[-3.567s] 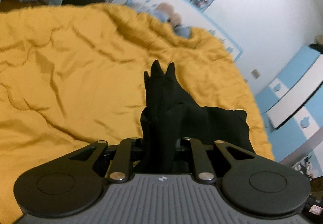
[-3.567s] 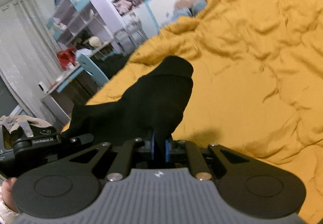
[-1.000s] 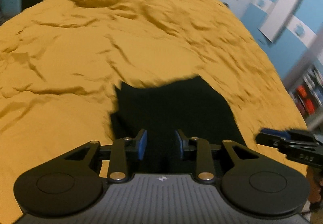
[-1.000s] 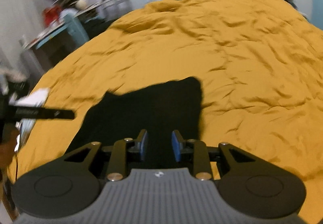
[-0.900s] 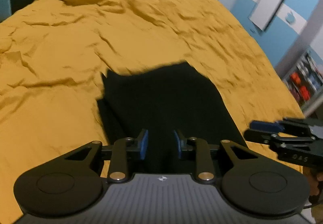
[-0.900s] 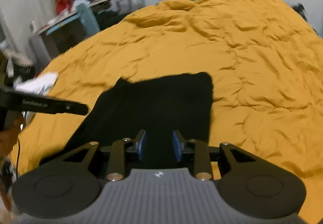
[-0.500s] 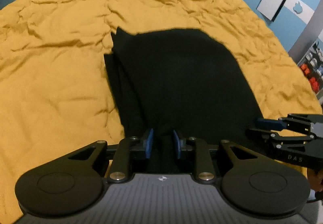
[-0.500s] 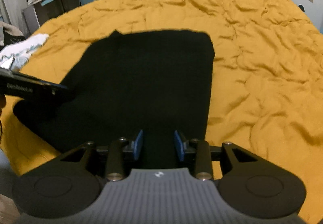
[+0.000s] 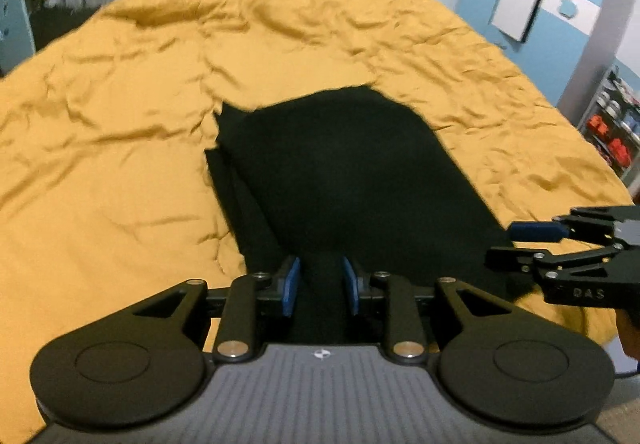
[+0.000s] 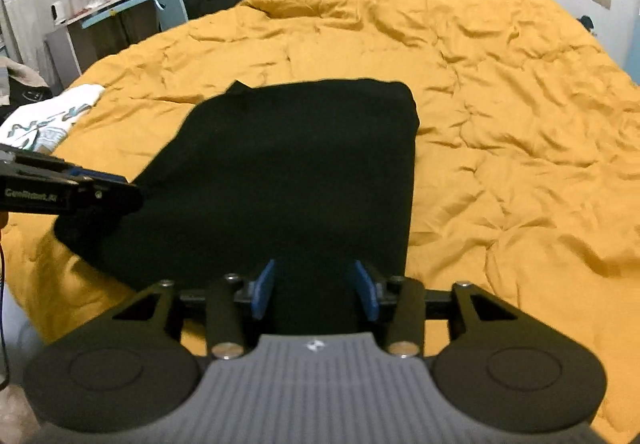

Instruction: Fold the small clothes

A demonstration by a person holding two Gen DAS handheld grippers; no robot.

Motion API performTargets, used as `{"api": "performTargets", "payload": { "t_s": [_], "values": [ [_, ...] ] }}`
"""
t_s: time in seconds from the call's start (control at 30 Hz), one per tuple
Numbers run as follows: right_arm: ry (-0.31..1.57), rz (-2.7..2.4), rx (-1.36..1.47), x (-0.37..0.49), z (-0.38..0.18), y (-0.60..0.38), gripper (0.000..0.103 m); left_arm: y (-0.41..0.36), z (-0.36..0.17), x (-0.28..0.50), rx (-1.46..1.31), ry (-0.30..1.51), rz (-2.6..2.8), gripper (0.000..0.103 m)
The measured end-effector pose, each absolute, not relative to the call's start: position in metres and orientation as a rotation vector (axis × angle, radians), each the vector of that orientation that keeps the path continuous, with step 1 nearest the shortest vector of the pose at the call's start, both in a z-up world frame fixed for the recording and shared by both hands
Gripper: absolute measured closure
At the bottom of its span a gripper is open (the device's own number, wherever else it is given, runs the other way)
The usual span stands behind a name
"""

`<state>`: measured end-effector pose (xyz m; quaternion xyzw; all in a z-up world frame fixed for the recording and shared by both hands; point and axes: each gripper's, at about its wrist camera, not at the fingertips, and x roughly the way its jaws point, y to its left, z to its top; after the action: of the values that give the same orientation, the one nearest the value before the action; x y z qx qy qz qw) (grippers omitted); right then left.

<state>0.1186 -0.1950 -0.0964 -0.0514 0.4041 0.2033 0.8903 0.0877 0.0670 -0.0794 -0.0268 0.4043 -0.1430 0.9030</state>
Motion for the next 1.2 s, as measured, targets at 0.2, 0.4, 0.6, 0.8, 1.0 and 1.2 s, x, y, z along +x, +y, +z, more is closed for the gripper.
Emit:
{"api": "performTargets", "payload": {
  "t_s": [0.2, 0.4, 0.6, 0.8, 1.0, 1.2],
  "values": [
    [0.882, 0.393, -0.101, 0.100, -0.107, -0.201, 0.058, 0.065, -0.086, 0.069, -0.020, 0.853, -0.270, 0.070],
    [0.927, 0.388, -0.059, 0.101, -0.138, -0.206, 0.058, 0.066, -0.121, 0.072, -0.015, 0.915, -0.224, 0.068],
    [0.935, 0.399, -0.078, 0.105, -0.147, -0.205, 0.058, 0.068, -0.130, 0.070, -0.015, 0.915, -0.229, 0.068],
    [0.898, 0.381, -0.032, 0.102, -0.106, -0.206, 0.058, 0.066, -0.088, 0.059, -0.034, 0.836, -0.219, 0.067],
    [0.706, 0.360, 0.001, 0.089, -0.048, -0.201, 0.031, 0.053, -0.036, 0.048, -0.037, 0.618, -0.153, 0.039],
    [0.598, 0.351, 0.007, 0.071, -0.013, -0.195, 0.021, 0.030, -0.002, 0.039, 0.024, 0.484, -0.015, 0.011]
  ]
}}
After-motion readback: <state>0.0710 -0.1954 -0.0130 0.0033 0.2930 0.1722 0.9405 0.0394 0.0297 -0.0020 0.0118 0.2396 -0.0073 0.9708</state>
